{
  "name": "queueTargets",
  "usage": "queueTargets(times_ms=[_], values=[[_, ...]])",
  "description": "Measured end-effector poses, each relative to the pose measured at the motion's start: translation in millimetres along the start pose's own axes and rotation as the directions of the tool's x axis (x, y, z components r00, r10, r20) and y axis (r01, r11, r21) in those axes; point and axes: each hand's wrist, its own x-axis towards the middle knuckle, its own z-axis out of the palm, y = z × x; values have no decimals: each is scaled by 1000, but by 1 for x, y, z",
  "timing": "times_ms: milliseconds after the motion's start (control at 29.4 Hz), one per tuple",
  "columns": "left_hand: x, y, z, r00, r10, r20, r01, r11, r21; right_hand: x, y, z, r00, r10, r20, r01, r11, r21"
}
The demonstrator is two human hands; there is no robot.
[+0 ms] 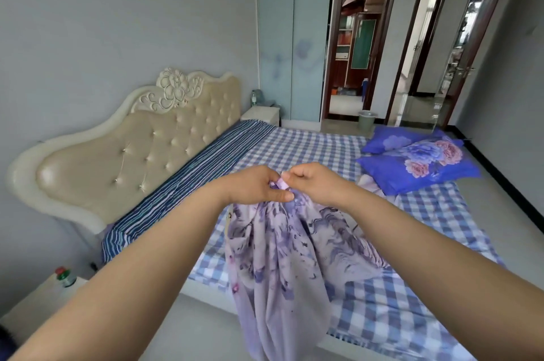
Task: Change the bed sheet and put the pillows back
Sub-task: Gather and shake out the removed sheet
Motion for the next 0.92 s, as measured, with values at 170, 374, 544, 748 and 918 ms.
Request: queueTargets(times_ms=[170,374,544,748,918], values=[[-6,-12,11,991,6,-136,-16,997,-75,-10,38,-9,920,329,212,-309,943,-121],[-29,-41,1,968,-48,-246,-28,955,-296,-25,99,14,793,409,452,-558,786,266],[-46,-47,-1,964,-89,-252,3,947,-322,-23,111,31,783,399,477,-396,911,-113],[-70,-54,-5,939,-148,-310,27,931,-364,-19,136,37,902,324,287,-234,923,-305],[-87,-66,-6,901,-235,-364,97,928,-359,-31,154,40,976,207,63,-206,978,-26]])
